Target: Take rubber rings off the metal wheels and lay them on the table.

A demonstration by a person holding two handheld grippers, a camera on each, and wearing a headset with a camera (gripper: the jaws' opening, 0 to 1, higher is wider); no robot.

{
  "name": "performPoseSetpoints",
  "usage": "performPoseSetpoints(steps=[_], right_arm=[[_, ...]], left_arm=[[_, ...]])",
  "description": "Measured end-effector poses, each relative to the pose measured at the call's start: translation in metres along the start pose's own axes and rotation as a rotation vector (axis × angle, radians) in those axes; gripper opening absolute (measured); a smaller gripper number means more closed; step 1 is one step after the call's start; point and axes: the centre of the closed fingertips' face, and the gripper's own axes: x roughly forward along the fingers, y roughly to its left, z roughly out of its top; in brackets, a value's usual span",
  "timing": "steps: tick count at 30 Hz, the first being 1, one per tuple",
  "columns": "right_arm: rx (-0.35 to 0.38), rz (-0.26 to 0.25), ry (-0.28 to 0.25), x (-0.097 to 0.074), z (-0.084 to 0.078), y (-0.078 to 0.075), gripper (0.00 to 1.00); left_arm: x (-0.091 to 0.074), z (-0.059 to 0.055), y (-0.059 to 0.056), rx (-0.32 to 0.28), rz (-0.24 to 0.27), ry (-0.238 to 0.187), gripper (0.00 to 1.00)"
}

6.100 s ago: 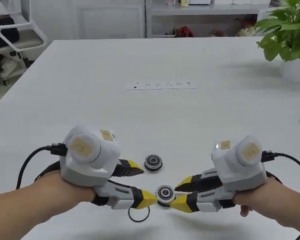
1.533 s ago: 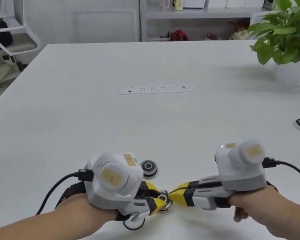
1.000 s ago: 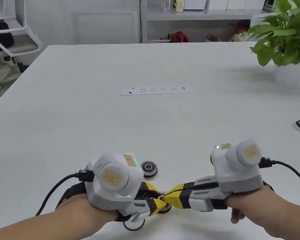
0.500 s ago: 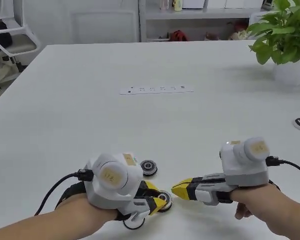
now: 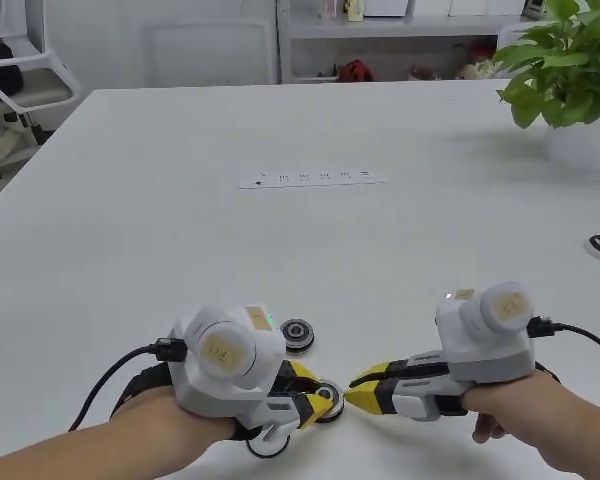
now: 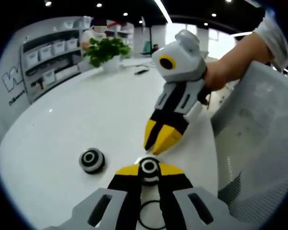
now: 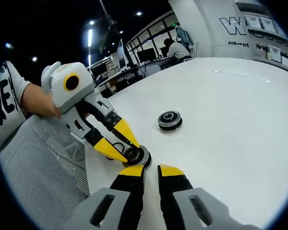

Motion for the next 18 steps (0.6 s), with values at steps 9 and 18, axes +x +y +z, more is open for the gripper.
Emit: performPoseSetpoints(steps=[9,18], right_arm=[[-0.022,0.006,0.011,-0.0005,-0.0038,-0.0002,0.11],[-0.059,0.021,0.018,0.0003,-0.0053,0.0034,0.10]], left_arm=[[0.0001,0.0003,0.0000,0.000,0.000,-0.001,0.13],[-0.0001,0.0006,-0.0002,-0.002,-0.001,-0.003,0.13]])
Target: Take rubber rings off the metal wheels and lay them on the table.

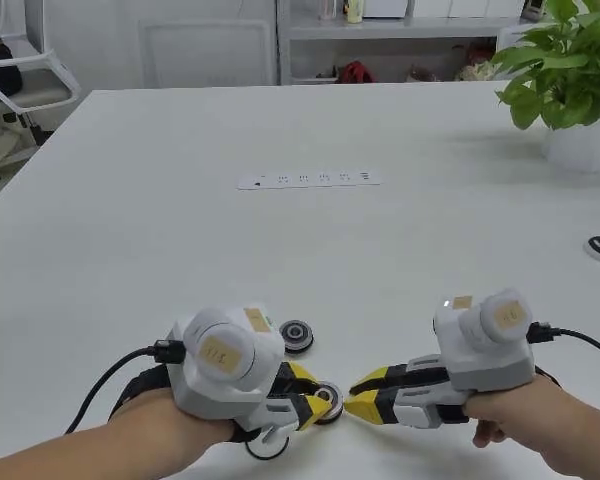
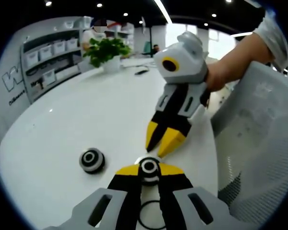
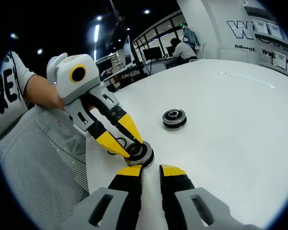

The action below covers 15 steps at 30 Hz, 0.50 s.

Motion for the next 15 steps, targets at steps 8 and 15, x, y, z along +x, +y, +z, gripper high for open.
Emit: performPoseSetpoints(steps=[8,15], right_arm=[[-0.020,0.008,0.001,-0.0009,0.0006,0.0001,0.14],[-0.062,0.025,0.009,0.0003,0.0013,0.0051,0.20]], left_arm=[[0.0001,0.0003,0.0003,-0.002,0.001,-0.001,0.13],[0.0000,0.0003,0.0005,-0.003,0.001,-0.001,0.13]])
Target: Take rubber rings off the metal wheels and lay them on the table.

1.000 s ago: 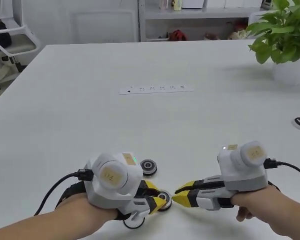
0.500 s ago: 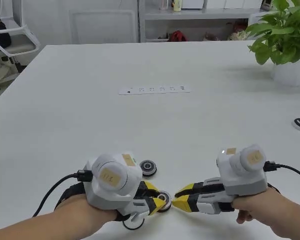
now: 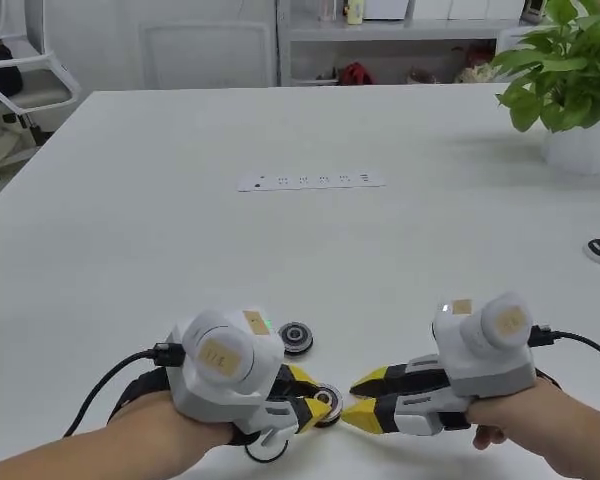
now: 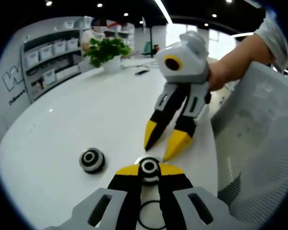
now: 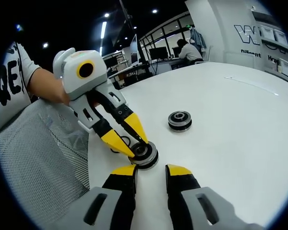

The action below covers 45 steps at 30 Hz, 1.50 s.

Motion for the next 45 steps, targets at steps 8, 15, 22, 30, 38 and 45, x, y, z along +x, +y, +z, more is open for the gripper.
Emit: performPoseSetpoints(steps=[8,15,22,30,38,45], right_arm=[[-0.057,0.011,0.005,0.008,0.003,0.006,0.25],[-0.117,0.021,0.037,0.014,0.001,0.012,0.22],[-0.117,0.015,0.041,0.011,-0.001,0.008,0.18],[-0.107,0.004,0.048,0.008,-0.004,0.007,0.10],[-0.064,-0.005,0.039,0.006,-0.002,0.004,0.00],[-0.007,-0.019,0.030,0.005,-0.002,0.000,0.00]], left_arm=[[0.000,0.000,0.000,-0.002,0.001,-0.001,0.13],[0.000,0.000,0.000,-0.004,0.002,-0.002,0.13],[0.000,-0.001,0.000,-0.005,0.001,-0.004,0.13],[0.000,-0.001,0.000,-0.009,0.004,-0.007,0.12],[0.000,-0.001,0.000,-0.015,0.005,-0.007,0.12],[0.001,-0.001,0.001,-0.012,0.008,-0.006,0.12]])
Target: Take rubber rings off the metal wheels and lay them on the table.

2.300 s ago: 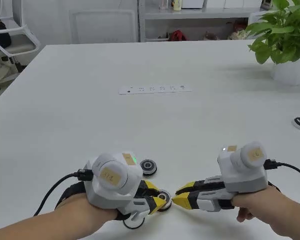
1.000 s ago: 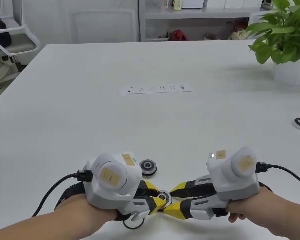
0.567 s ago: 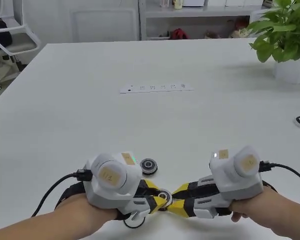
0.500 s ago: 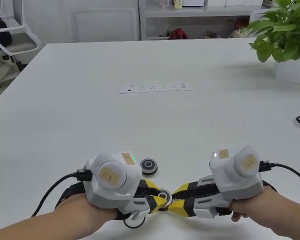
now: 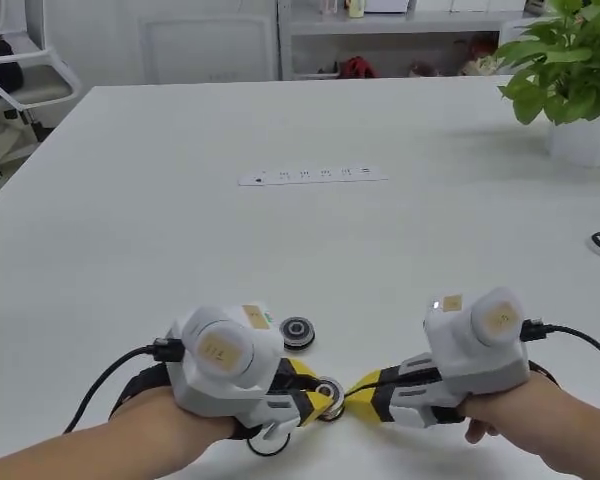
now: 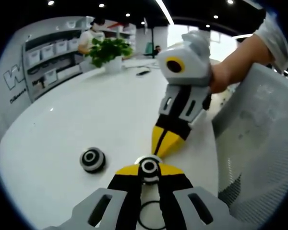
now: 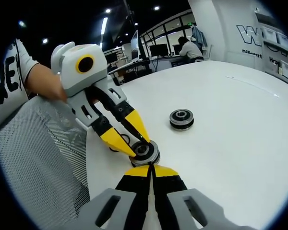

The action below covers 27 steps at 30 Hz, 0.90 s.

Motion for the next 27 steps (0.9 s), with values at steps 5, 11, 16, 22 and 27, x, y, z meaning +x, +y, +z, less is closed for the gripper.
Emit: performPoseSetpoints(steps=[5,11,16,22,27], right_arm=[[0.046,-0.011,-0.022,-0.003,0.002,-0.005,0.00],[0.151,-0.014,-0.096,-0.007,0.013,-0.009,0.00],[0.181,0.006,-0.117,-0.006,0.016,-0.005,0.00],[0.200,0.015,-0.120,-0.006,0.018,-0.001,0.00],[0.182,0.040,-0.111,-0.001,0.021,0.008,0.00]], left_arm=[[0.000,0.001,0.001,-0.001,0.001,0.000,0.12],[0.000,0.001,0.001,-0.001,0.003,0.000,0.12],[0.000,0.001,0.001,0.002,0.007,0.002,0.12],[0.000,0.001,0.000,0.006,0.008,0.005,0.12],[-0.001,0.001,0.001,0.008,0.008,0.006,0.12]])
